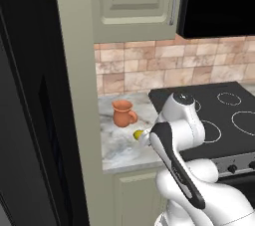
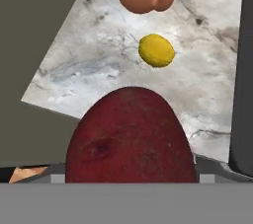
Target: Place the potato and lemon inside the fridge drawer. Close the drawer after placing the vegetables.
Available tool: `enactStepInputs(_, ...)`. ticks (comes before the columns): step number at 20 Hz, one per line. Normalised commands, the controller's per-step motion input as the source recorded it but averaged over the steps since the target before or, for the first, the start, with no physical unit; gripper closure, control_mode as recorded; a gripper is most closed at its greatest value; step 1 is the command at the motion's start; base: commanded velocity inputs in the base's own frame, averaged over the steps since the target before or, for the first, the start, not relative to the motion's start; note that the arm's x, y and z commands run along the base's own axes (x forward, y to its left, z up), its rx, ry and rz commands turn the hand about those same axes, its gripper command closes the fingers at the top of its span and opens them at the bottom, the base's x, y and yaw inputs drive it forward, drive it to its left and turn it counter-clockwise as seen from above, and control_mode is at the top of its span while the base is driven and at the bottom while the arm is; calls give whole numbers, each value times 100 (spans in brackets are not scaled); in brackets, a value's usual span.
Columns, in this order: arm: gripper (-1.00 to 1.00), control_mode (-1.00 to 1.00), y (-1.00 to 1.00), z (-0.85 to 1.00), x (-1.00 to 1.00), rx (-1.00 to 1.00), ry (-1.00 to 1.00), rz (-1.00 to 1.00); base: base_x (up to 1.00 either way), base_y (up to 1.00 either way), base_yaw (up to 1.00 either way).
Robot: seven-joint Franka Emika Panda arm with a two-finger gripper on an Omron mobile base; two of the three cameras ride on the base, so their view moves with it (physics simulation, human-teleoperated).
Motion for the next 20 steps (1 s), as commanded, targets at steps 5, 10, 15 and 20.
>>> enactStepInputs(5,100,100,0,0,0,0,0,0,-100,-16,0)
enactStepInputs(10,100,100,0,0,0,0,0,0,-100,0,0)
enactStepInputs(15,100,100,0,0,0,0,0,0,-100,0,3)
enactStepInputs(20,100,100,0,0,0,0,0,0,-96,22,12)
